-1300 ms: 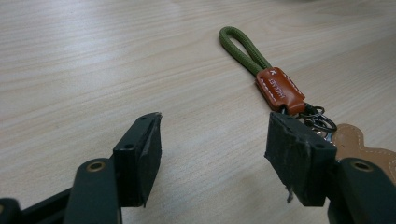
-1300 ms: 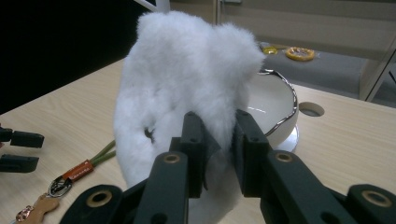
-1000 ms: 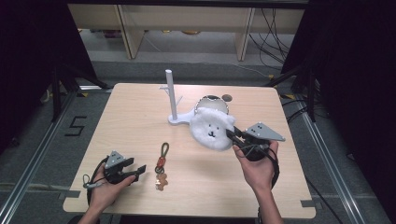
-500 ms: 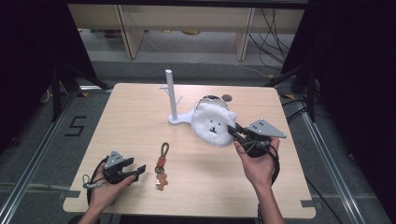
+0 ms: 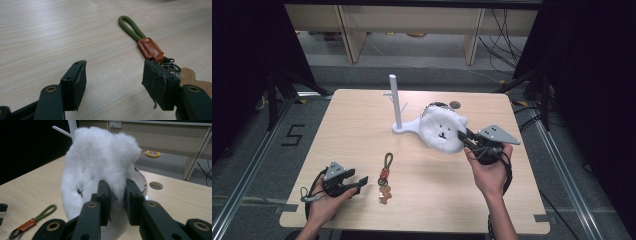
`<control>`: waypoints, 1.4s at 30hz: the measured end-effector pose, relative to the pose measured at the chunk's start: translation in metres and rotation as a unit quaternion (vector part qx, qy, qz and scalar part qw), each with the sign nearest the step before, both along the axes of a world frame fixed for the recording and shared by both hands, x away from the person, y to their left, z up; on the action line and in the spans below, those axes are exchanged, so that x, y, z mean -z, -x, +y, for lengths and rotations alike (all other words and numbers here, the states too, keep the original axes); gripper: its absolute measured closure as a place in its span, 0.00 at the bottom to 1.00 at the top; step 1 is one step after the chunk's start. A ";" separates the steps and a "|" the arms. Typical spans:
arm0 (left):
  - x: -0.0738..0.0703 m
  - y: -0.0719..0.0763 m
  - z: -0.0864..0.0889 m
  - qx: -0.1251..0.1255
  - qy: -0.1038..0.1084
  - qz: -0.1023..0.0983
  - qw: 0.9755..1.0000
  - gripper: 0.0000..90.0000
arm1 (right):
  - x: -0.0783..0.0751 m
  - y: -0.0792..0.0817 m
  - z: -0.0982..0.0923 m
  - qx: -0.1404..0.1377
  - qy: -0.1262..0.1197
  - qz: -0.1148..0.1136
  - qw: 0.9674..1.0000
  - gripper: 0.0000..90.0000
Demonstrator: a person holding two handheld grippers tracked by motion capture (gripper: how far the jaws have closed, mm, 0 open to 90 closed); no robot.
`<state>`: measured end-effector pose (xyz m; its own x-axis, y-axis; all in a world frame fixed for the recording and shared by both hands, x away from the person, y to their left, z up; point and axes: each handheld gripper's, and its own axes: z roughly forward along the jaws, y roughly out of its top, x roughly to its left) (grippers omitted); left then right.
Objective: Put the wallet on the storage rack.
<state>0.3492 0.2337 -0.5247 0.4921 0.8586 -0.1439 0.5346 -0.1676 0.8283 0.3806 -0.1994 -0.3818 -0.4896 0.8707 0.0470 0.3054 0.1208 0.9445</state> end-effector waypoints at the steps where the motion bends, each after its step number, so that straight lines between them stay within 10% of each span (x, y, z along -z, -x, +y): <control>1: 0.000 0.000 0.000 0.000 0.000 0.000 1.000 0.39 | 0.000 0.000 0.000 0.000 0.000 0.000 1.000 0.86; 42: 0.000 0.000 0.000 -0.002 0.001 0.000 1.000 0.39 | -0.003 -0.032 -0.001 0.024 -0.014 0.001 1.000 0.86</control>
